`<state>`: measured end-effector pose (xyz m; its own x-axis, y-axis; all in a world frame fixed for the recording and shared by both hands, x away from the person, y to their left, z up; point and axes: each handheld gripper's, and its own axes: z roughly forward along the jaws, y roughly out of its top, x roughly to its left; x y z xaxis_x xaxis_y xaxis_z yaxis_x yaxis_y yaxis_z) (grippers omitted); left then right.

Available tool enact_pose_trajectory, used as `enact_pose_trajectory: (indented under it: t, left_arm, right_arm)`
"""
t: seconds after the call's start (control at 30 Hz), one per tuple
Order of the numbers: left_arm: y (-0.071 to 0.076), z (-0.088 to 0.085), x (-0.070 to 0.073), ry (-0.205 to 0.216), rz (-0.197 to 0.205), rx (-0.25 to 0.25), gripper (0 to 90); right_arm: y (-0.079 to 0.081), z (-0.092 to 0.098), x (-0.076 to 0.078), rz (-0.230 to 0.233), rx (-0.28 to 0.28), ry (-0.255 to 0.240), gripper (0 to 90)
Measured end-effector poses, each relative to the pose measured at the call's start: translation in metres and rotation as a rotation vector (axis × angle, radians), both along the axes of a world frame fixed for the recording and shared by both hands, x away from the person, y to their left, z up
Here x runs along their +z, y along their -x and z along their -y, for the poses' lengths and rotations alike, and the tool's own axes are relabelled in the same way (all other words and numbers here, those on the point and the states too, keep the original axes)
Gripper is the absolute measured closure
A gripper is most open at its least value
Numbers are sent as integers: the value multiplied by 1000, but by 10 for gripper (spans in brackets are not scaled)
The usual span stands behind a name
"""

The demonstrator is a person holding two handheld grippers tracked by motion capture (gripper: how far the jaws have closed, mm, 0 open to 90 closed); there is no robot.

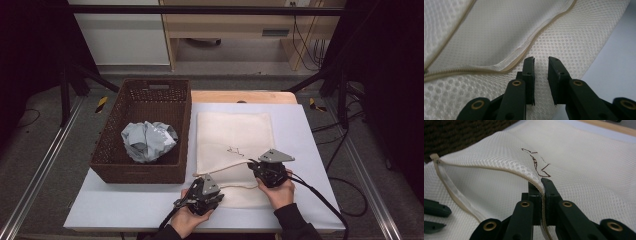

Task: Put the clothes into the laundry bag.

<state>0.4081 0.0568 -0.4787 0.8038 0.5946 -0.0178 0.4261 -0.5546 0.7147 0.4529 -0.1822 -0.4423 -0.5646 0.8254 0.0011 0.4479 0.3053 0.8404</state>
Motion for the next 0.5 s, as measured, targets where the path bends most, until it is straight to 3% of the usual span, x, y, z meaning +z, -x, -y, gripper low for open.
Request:
enact_pose_trajectory:
  t: [0.23, 0.5]
  left_arm:
    - [1, 1, 0, -9, 2, 6, 754]
    - [2, 4, 4, -11, 4, 2, 694]
  right_arm:
    - [0, 7, 11, 25, -16, -60, 865]
    - [2, 9, 14, 31, -14, -72, 864]
